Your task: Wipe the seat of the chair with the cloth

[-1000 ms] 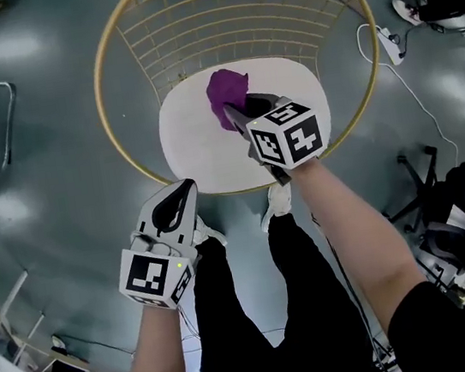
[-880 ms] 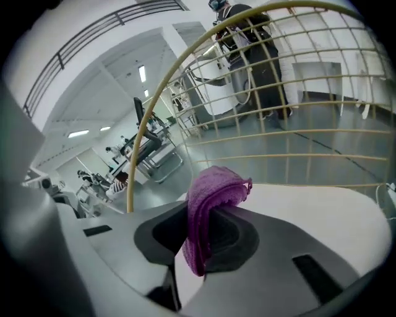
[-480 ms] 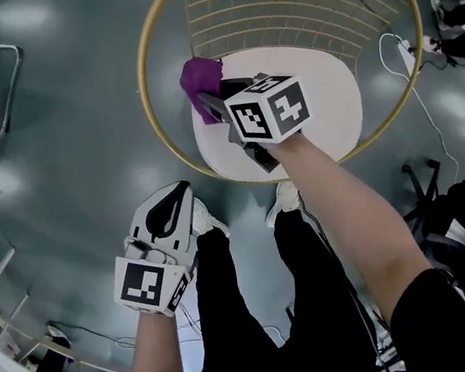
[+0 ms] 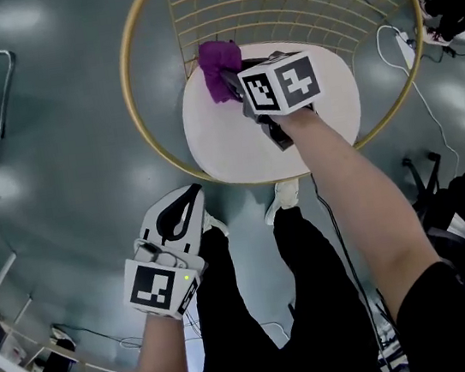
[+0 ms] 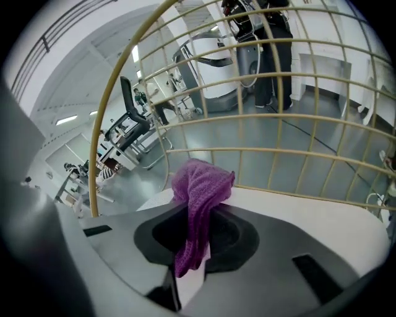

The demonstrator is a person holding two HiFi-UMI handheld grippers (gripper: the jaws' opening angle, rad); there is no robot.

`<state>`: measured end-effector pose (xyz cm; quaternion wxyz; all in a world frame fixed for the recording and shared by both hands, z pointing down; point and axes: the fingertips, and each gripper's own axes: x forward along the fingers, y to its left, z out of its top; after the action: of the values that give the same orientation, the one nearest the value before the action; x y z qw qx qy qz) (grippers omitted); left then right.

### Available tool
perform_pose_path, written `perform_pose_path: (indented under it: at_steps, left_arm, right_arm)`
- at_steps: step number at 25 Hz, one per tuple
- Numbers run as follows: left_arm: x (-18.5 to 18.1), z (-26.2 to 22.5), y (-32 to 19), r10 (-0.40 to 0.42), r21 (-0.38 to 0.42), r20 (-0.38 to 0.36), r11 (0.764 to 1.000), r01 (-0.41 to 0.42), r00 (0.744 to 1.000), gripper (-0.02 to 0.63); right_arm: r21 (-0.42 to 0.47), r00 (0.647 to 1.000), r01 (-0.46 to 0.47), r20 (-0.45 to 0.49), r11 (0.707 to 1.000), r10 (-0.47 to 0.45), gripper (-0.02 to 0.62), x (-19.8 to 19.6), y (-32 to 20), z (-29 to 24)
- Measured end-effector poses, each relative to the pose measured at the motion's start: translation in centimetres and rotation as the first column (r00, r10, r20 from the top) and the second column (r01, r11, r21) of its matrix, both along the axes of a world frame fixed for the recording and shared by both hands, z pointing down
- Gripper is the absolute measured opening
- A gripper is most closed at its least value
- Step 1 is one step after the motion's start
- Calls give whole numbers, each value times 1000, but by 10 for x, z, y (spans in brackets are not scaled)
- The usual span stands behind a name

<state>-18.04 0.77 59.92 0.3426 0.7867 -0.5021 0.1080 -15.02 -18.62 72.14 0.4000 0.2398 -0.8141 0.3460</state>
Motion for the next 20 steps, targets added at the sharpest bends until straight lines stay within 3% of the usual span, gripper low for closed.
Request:
perform_pose_path:
  at_steps: [9, 20]
  left_arm:
    - [37, 0, -19, 79, 16, 6, 997, -79, 997, 17]
    - [97, -3, -49, 184, 11, -4, 983, -184, 983, 17]
  right_arm:
    - [47, 984, -125, -123, 991, 130, 69, 95, -38, 14]
    - [41, 926, -355, -118, 934, 358, 69, 212, -67, 6]
